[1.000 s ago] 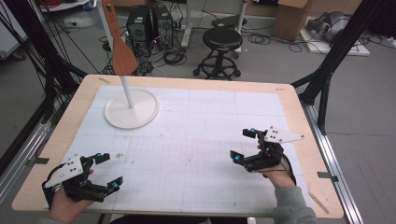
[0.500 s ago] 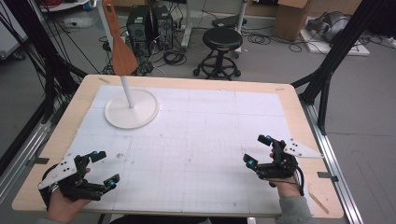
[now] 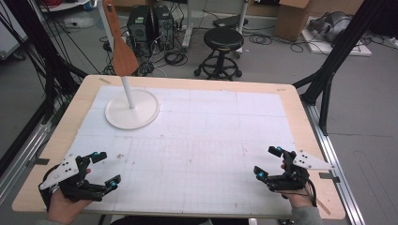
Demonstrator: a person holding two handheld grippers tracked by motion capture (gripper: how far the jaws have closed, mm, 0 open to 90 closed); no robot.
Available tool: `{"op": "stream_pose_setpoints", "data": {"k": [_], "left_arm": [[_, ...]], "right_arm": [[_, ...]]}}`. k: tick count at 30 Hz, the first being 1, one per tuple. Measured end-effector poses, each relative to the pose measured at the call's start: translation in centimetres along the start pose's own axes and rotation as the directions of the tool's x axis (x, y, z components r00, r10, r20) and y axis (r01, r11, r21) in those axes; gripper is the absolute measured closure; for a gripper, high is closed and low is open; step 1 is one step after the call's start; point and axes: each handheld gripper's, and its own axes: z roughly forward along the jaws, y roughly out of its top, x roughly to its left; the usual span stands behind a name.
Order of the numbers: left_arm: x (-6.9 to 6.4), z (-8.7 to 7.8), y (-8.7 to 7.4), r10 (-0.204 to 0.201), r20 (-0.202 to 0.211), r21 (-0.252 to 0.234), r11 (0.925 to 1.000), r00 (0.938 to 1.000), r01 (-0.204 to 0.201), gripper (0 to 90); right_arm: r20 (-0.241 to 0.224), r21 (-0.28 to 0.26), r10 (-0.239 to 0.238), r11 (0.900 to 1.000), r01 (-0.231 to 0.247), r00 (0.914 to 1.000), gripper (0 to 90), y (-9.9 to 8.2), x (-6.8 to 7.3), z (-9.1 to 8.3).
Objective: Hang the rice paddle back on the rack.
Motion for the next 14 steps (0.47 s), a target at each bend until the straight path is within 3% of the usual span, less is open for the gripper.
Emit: {"op": "stream_pose_setpoints", "data": {"k": [8,11,14], "left_arm": [[-0.1,0.3,-0.1,0.011,-0.007,0.017,0.9998,0.9999,-0.011,1.7],[-0.2,0.2,0.0,0.007,-0.009,0.010,0.9999,0.9999,-0.007,1.8],[-0.2,0.1,0.0,0.009,-0.011,0.008,0.9999,0.9999,-0.009,1.8]], "right_arm": [[-0.040,0.112,-0.060,0.9916,0.064,0.9974,0.0,-0.3,1.2,1.9],[-0.075,0.110,-0.081,0.9899,0.089,0.9939,0.0,-0.2,1.6,2.2],[-0.081,0.105,-0.068,0.9915,0.076,0.9944,0.0,-0.1,1.6,2.2]]}}
